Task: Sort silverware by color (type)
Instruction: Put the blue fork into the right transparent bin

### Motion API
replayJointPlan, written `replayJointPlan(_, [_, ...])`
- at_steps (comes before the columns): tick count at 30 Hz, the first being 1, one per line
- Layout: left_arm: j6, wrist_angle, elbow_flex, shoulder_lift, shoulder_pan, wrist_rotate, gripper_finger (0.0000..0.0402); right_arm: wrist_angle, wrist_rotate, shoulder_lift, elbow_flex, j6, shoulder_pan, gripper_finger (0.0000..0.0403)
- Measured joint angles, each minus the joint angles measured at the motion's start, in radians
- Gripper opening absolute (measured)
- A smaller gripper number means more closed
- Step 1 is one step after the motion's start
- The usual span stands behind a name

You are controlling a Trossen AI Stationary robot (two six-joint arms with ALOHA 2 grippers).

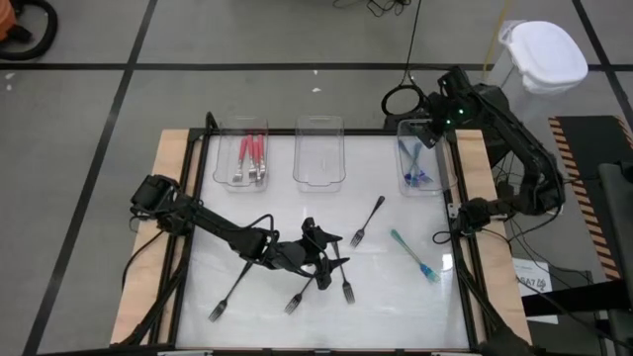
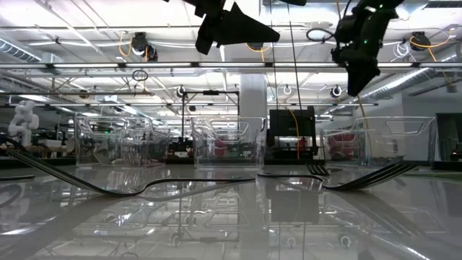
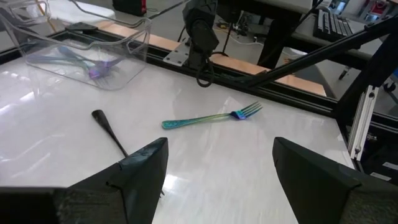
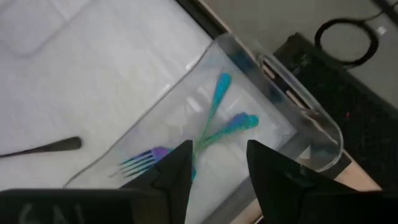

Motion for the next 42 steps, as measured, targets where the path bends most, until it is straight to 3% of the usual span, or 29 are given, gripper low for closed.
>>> replayJointPlan(4, [0.000, 0.000, 0.000, 0.000, 0.000, 0.000, 0.0285, -0.005, -0.020, -0.089, 0.000, 0.046, 0.038, 0.0159])
replayJointPlan(7, [0.003, 0.000, 0.000, 0.000, 0.002, 0.000, 0.0285, -0.006, -0.117, -0.174, 0.000, 0.089, 0.103, 0.0162])
replayJointPlan(20, [0.007, 0.000, 0.000, 0.000, 0.030, 0.000, 0.0285, 0.005, -0.136, -0.492, -0.023, 0.375, 0.559, 0.0162])
replayJointPlan(26, [0.002, 0.000, 0.000, 0.000, 0.037, 0.000, 0.0285, 0.158, -0.135, -0.573, -0.176, 0.502, 0.742, 0.0161])
replayJointPlan(34, [0.000, 0.000, 0.000, 0.000, 0.037, -0.006, 0.0285, 0.507, -0.128, -0.574, -0.431, 0.577, 0.946, 0.0161])
replayJointPlan(37, [0.000, 0.000, 0.000, 0.000, 0.037, -0.007, 0.0285, 0.603, -0.067, -0.546, -0.483, 0.590, 1.037, 0.0161])
replayJointPlan(42, [0.001, -0.008, 0.000, 0.000, 0.037, -0.009, 0.0285, 0.629, 0.131, -0.478, -0.510, 0.602, 1.208, 0.0161])
